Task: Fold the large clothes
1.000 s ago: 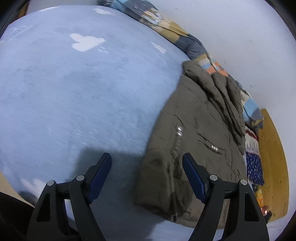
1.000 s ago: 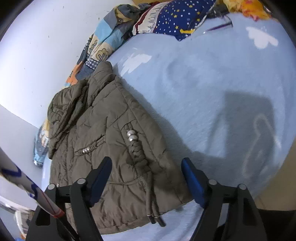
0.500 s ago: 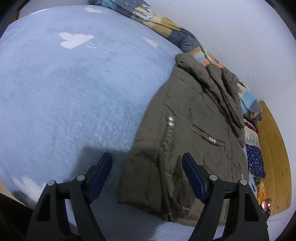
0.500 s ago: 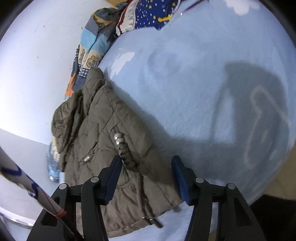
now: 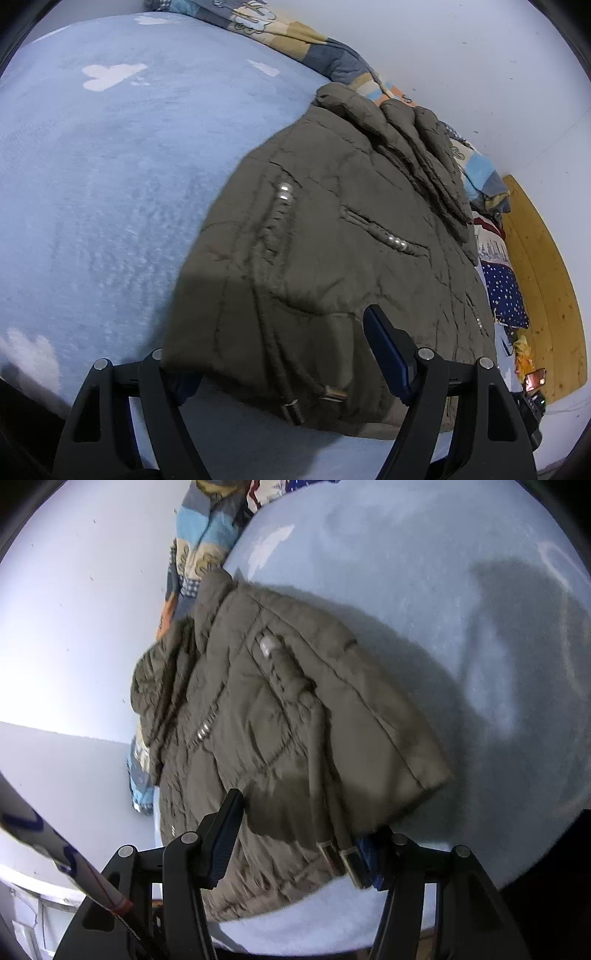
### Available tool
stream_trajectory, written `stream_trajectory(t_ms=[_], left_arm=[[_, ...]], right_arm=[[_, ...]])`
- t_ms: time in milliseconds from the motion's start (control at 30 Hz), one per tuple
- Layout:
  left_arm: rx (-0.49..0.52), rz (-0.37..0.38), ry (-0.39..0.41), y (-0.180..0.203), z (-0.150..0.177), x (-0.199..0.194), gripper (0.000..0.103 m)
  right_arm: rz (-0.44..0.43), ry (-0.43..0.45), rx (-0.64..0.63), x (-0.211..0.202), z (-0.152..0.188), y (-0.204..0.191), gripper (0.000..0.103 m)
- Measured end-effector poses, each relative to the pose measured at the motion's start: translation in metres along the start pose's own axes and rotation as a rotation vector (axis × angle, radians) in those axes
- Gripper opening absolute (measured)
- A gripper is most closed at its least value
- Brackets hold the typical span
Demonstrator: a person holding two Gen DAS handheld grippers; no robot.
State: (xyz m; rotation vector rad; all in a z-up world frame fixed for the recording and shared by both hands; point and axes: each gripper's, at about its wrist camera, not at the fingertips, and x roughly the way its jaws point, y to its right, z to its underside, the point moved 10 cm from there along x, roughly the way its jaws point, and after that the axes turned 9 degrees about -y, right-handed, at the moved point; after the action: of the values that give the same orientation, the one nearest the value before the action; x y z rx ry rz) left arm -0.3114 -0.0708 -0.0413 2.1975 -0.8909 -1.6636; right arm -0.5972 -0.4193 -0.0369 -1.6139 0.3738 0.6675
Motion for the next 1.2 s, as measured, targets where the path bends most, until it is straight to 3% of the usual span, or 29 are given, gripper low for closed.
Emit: stream_trajectory(t_ms=[100,200,300,433,533,633,733,867,1000,1200], left_arm=[[0.017,0.027,0.035,0.009,-0.002,-0.004,0.077],[-0.024,0.033,0.026,0.0,-0.005,-0.001,0.073],[-0.032,0.033,0.019,-0.002,-0.004,0.002,0.072],[0.027,0.003,0.007,0.008,0.002,0.004,0.072],[0.05,-0.017,0.007,0.008,0.005,0.005,0.072],[0.064,-0.038,0.011,0.009,0.006,0.007,0.072],[0.082,-0.065,0.015,0.01,0.005,0.01,0.072],[0.095,-0.077,0.017,0.011,0.005,0.01,0.072],[0.107,-0.088,0.019,0.011,0.006,0.01,0.072],[0.118,-0.106,0.018,0.011,0.01,0.008,0.072]], right_arm=[[0.004,0.05,-0.082,-0.002,-0.003,-0.019,0.045],[0.062,0.062,-0.168,-0.001,-0.001,-0.03,0.044],[0.116,0.041,-0.112,0.006,-0.001,-0.012,0.044],[0.125,0.082,-0.068,-0.008,-0.002,-0.004,0.047],[0.109,0.093,-0.008,-0.011,0.002,0.005,0.051],[0.031,0.063,0.086,-0.002,0.004,0.015,0.053],[-0.006,0.054,0.07,0.003,0.003,0.004,0.061],[-0.091,0.043,0.009,0.004,0.001,-0.02,0.061],[0.008,0.035,-0.048,0.012,0.005,-0.017,0.059],[-0.026,0.028,0.072,0.003,0.02,0.0,0.055]])
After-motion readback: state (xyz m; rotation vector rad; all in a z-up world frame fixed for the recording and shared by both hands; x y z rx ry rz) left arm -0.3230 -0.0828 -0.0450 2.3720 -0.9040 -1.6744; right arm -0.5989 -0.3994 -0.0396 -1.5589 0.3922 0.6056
